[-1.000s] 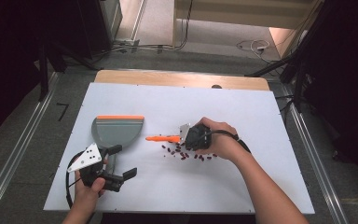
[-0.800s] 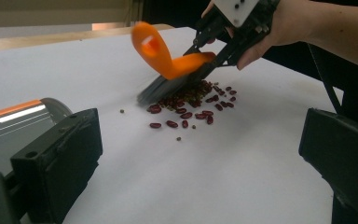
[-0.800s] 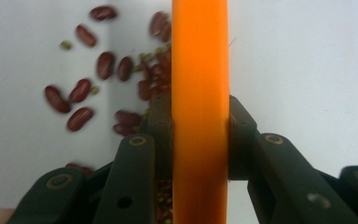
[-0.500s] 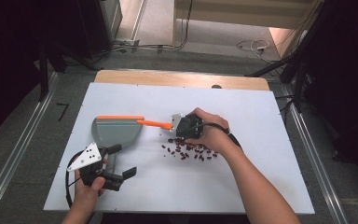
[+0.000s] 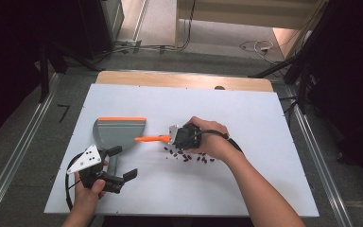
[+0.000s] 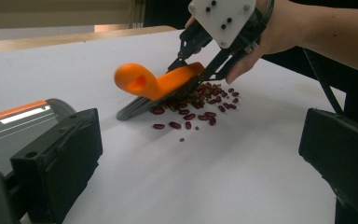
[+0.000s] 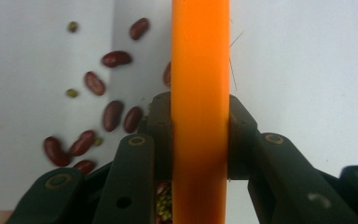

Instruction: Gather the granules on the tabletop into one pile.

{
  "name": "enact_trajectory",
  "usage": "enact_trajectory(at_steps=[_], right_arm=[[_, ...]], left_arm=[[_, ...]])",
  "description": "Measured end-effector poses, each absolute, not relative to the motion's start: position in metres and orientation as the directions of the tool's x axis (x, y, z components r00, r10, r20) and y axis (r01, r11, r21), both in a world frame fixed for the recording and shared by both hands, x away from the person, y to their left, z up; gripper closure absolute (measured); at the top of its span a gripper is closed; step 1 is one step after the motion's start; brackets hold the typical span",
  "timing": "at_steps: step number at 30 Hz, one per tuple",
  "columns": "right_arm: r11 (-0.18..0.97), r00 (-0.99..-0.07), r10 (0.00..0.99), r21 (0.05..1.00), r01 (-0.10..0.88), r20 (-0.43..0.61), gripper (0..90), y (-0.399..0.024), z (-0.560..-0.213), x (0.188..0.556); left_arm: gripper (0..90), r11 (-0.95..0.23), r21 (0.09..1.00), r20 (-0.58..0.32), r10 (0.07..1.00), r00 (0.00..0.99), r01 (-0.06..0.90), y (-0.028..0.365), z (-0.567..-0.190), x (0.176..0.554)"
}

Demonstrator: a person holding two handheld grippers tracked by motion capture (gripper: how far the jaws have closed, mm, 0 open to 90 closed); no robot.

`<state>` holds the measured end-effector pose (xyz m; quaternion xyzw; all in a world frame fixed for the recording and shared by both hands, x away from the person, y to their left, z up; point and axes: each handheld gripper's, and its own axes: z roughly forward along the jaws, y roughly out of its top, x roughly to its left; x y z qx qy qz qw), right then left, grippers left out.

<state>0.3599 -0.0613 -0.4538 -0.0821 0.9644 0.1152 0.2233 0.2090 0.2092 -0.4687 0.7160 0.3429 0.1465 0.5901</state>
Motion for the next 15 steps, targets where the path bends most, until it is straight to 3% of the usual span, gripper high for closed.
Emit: enact_trajectory(at_steps=[3, 9, 15], right_arm=[[0.956, -0.885, -0.117, 0.19, -0.223, -0.451, 68.3, -0.063, -0.452, 0.358], [0.95, -0.882, -0.034, 0.259, -0.175, -0.471, 68.5, -0.072, -0.435, 0.36], [0.906, -0.933, 0.2, 0.419, 0.061, -0.298, 68.5, -0.076, -0.403, 0.356]], left_arm=[[0.4, -0.069, 0.945, -0.196, 0.664, 0.721, 0.321, 0.209, -0.469, 0.209], [0.4, -0.066, 0.945, -0.198, 0.666, 0.72, 0.321, 0.211, -0.469, 0.209], [0.4, -0.06, 0.945, -0.201, 0.67, 0.715, 0.321, 0.213, -0.47, 0.211]])
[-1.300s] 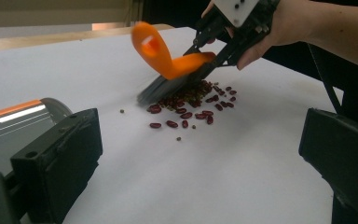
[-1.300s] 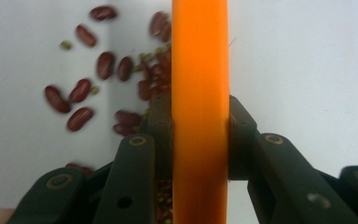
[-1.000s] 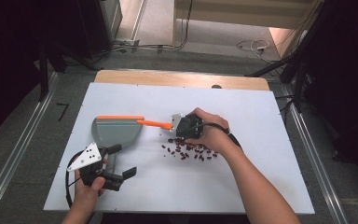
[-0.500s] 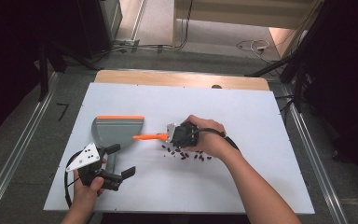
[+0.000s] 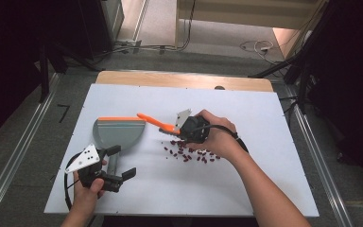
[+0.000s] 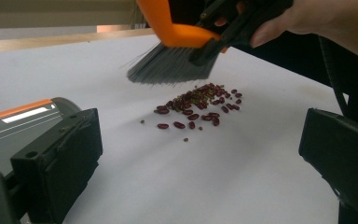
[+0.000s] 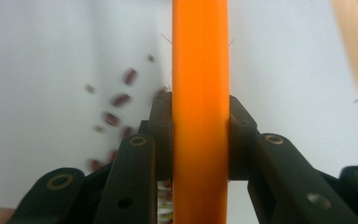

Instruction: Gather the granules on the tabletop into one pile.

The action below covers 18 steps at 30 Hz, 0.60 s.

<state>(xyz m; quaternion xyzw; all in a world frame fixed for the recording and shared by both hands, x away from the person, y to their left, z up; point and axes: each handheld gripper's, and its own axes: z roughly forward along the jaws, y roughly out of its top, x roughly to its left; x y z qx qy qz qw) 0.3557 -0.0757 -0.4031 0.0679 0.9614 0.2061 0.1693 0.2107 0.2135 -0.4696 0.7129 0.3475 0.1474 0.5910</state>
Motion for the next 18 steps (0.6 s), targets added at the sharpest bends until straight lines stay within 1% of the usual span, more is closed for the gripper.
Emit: enact_trajectory(at_steps=[2, 3, 7, 11, 14, 15, 17, 18], right_arm=[[0.874, -0.935, 0.308, 0.44, 0.205, -0.176, 68.5, -0.07, -0.398, 0.35], [0.862, -0.932, 0.335, 0.444, 0.245, -0.137, 68.6, -0.067, -0.396, 0.347], [0.833, -0.924, 0.382, 0.434, 0.343, -0.002, 68.5, -0.05, -0.401, 0.34], [0.802, -0.896, 0.434, 0.414, 0.431, 0.091, 68.6, -0.033, -0.417, 0.341], [0.739, -0.847, 0.485, 0.417, 0.529, 0.217, 68.6, -0.029, -0.428, 0.349], [0.717, -0.824, 0.511, 0.407, 0.566, 0.245, 68.6, -0.028, -0.432, 0.352], [0.699, -0.8, 0.549, 0.393, 0.598, 0.242, 68.6, -0.026, -0.439, 0.357], [0.679, -0.779, 0.568, 0.384, 0.626, 0.265, 68.6, -0.027, -0.442, 0.36]], left_arm=[[0.4, -0.06, 0.945, -0.201, 0.67, 0.715, 0.322, 0.213, -0.469, 0.211], [0.4, -0.06, 0.945, -0.201, 0.669, 0.715, 0.322, 0.213, -0.469, 0.21], [0.4, -0.058, 0.945, -0.201, 0.67, 0.714, 0.321, 0.213, -0.469, 0.21], [0.4, -0.056, 0.945, -0.204, 0.67, 0.714, 0.322, 0.214, -0.469, 0.21], [0.4, -0.053, 0.945, -0.205, 0.671, 0.713, 0.322, 0.216, -0.469, 0.21], [0.4, -0.05, 0.946, -0.206, 0.671, 0.712, 0.321, 0.216, -0.469, 0.21], [0.4, -0.042, 0.946, -0.212, 0.671, 0.71, 0.322, 0.217, -0.47, 0.211], [0.4, -0.043, 0.946, -0.211, 0.671, 0.711, 0.321, 0.218, -0.47, 0.211]])
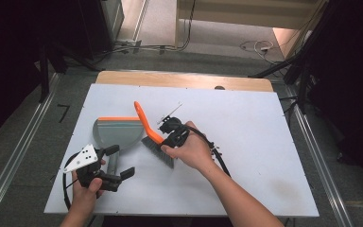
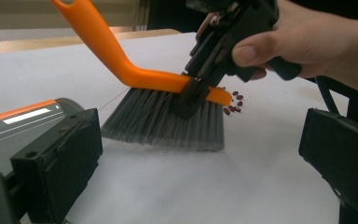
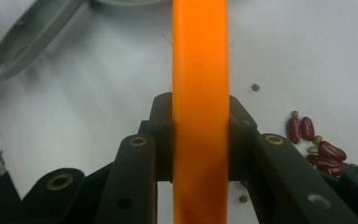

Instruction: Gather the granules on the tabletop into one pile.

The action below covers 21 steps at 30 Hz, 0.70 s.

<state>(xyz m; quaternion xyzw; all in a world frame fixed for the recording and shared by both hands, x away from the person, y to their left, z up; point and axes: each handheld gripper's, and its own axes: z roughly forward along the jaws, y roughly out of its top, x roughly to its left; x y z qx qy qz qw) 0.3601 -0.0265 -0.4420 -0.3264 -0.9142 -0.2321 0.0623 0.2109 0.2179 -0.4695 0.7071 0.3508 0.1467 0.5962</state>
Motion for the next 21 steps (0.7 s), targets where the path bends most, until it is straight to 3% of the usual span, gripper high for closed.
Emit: enact_trajectory(at_steps=[11, 21], right_arm=[[0.553, -0.626, 0.701, 0.295, 0.779, 0.341, 68.6, -0.051, -0.453, 0.387], [0.479, -0.559, 0.741, 0.29, 0.829, 0.373, 68.4, -0.085, -0.458, 0.393]], left_arm=[[0.4, -0.038, 0.946, -0.216, 0.671, 0.709, 0.323, 0.218, -0.47, 0.211], [0.4, -0.044, 0.945, -0.213, 0.673, 0.708, 0.325, 0.217, -0.47, 0.21]])
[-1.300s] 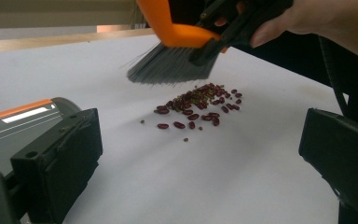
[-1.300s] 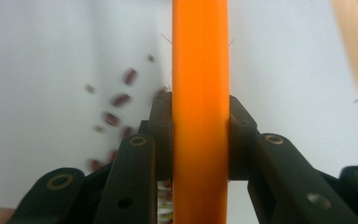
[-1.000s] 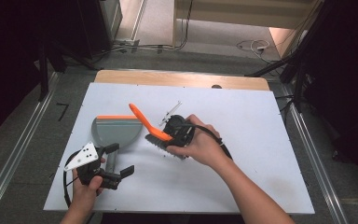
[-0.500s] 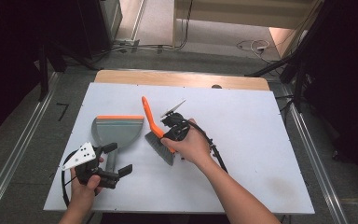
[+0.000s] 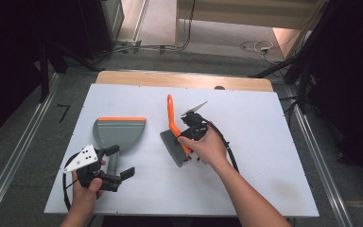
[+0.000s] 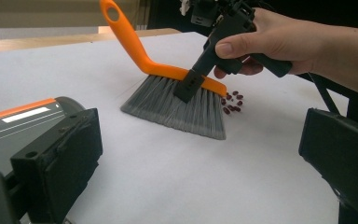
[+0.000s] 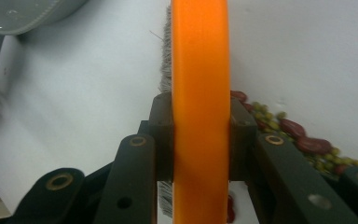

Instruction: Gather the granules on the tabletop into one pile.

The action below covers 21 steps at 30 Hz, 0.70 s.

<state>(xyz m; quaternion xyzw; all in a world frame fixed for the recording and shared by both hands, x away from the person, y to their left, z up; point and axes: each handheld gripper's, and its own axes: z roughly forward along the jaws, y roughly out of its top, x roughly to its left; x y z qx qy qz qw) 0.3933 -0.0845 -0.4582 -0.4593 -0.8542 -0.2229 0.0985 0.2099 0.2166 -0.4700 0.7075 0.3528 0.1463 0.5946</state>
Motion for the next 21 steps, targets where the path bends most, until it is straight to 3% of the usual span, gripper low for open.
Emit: enact_trajectory(at_steps=[21], right_arm=[[0.384, -0.477, 0.794, 0.296, 0.874, 0.377, 68.2, -0.143, -0.459, 0.397]], left_arm=[[0.4, -0.051, 0.944, -0.21, 0.671, 0.711, 0.327, 0.215, -0.47, 0.209]])
